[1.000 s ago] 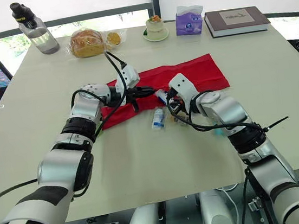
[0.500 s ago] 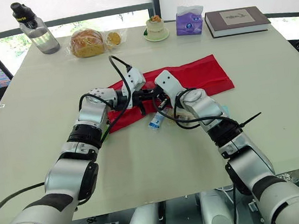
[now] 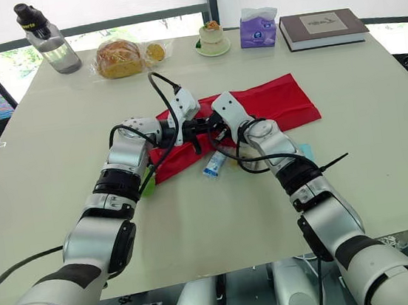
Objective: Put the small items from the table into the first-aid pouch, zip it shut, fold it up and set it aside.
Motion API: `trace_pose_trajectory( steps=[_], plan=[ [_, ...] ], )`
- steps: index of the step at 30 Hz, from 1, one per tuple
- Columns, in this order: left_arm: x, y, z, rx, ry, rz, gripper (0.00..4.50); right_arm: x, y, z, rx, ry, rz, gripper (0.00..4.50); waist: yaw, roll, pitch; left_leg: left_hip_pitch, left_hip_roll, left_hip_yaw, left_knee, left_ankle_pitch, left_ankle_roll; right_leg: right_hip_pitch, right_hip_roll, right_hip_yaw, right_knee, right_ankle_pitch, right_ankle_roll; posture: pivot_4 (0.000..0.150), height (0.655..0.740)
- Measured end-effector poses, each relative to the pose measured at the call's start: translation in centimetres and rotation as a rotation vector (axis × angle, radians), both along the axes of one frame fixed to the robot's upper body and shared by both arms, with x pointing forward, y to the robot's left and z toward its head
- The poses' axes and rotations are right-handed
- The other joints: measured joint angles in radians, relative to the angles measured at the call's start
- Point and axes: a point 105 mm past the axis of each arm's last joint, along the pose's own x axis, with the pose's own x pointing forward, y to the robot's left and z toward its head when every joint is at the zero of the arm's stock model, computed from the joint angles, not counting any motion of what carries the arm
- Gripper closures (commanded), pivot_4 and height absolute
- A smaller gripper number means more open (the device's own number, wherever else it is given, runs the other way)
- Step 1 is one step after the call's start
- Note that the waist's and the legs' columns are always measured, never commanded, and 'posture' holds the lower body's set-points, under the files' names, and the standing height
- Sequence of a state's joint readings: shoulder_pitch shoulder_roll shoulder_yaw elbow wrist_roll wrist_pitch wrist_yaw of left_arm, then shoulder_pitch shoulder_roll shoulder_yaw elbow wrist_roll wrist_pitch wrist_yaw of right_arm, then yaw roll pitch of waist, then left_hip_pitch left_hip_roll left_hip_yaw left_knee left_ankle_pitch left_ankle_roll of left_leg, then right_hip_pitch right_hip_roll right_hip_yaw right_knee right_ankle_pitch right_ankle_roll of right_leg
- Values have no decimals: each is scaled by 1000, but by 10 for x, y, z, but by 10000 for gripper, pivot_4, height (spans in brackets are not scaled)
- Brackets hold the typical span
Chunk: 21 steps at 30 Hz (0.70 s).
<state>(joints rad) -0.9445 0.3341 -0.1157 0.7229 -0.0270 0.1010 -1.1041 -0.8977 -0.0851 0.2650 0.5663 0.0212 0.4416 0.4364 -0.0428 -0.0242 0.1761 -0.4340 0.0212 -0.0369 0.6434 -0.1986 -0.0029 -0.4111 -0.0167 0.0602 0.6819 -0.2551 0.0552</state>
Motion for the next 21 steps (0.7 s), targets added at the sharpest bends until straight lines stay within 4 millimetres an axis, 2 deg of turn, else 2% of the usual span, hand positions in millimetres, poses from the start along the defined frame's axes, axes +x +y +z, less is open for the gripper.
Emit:
trace_pose_trajectory(
  steps=[4, 16, 21],
  plan=[
    [1, 3, -2, 7, 6, 13, 45000, -4, -2, 1, 5, -12, 16, 1513, -1, 0, 0, 0, 0, 0, 0, 0, 0, 0, 0, 0, 0, 0, 0, 1500, 7400],
    [10, 23, -8, -23, 47, 107, 45000, -29, -27, 3, 18, 43, 101, 663, -1, 0, 0, 0, 0, 0, 0, 0, 0, 0, 0, 0, 0, 0, 0, 1500, 7400],
    [14, 25, -6, -26, 38, 124, 45000, -40, -29, 16, 60, 27, 142, 663, 0, 0, 0, 0, 0, 0, 0, 0, 0, 0, 0, 0, 0, 0, 0, 1500, 7400]
  ],
)
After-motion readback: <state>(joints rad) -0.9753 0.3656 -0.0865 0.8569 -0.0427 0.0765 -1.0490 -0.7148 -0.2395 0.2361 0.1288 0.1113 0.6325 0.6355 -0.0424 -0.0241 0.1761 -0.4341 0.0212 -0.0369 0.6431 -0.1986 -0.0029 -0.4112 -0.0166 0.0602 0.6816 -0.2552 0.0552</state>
